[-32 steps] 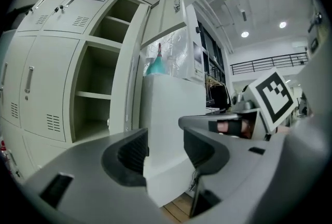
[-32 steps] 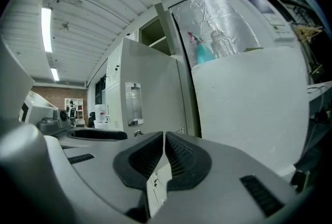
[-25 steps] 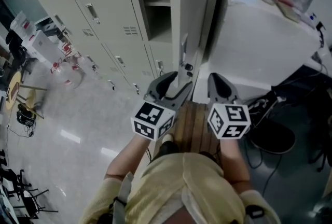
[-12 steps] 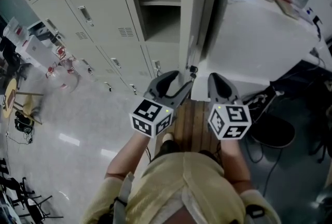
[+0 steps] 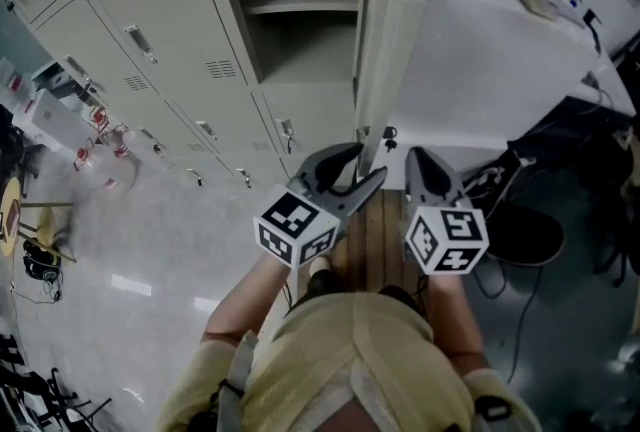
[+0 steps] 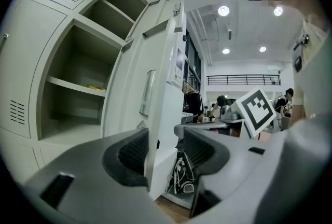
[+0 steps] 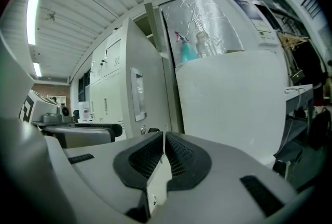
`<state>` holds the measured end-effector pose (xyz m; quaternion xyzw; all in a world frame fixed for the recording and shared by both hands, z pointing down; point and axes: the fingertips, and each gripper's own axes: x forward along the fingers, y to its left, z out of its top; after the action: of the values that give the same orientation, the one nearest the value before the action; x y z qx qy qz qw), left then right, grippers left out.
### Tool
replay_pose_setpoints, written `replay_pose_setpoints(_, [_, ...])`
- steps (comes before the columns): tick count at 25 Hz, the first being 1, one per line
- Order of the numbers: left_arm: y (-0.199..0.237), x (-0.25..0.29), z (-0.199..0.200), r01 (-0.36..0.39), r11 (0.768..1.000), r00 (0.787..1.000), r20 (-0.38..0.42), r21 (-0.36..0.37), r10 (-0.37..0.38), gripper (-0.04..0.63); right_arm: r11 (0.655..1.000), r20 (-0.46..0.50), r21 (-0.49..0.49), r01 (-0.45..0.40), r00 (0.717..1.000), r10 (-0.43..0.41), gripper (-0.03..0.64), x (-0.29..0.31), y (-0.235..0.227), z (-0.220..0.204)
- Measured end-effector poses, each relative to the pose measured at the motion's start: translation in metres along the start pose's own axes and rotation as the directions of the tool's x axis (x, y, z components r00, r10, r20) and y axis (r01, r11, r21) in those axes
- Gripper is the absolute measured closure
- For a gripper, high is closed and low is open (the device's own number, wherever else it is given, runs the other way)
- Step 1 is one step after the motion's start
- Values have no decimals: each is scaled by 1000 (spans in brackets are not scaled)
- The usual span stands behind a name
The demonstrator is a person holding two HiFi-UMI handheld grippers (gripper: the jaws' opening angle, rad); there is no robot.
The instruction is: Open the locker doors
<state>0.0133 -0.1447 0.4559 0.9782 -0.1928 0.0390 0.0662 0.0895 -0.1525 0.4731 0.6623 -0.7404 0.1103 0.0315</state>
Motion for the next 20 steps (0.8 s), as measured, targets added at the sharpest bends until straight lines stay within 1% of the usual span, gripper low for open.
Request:
replay_pose_setpoints(3, [2,-4,1,8,1000,1000,6,-2,-8,397,1000,-3,6,14,1000,-14,623,-4,-2,-1])
replay_pose_setpoints(7, [17,-16,0,-9,999,1000,17,-32,10,399,1000,-6,9,14,1000,-14,623,-4,1,-1])
replay_pose_setpoints(15, [58,-48,-1,-84,994,996,22,-73,86,399,1000,6,0,1,1000,-1,623,2,10,11])
replay_pose_setpoints(20, [74,-61,5,-129,989,991,28,-66,131,400,1000,4,0,2,1000,-2,623,6,7,15])
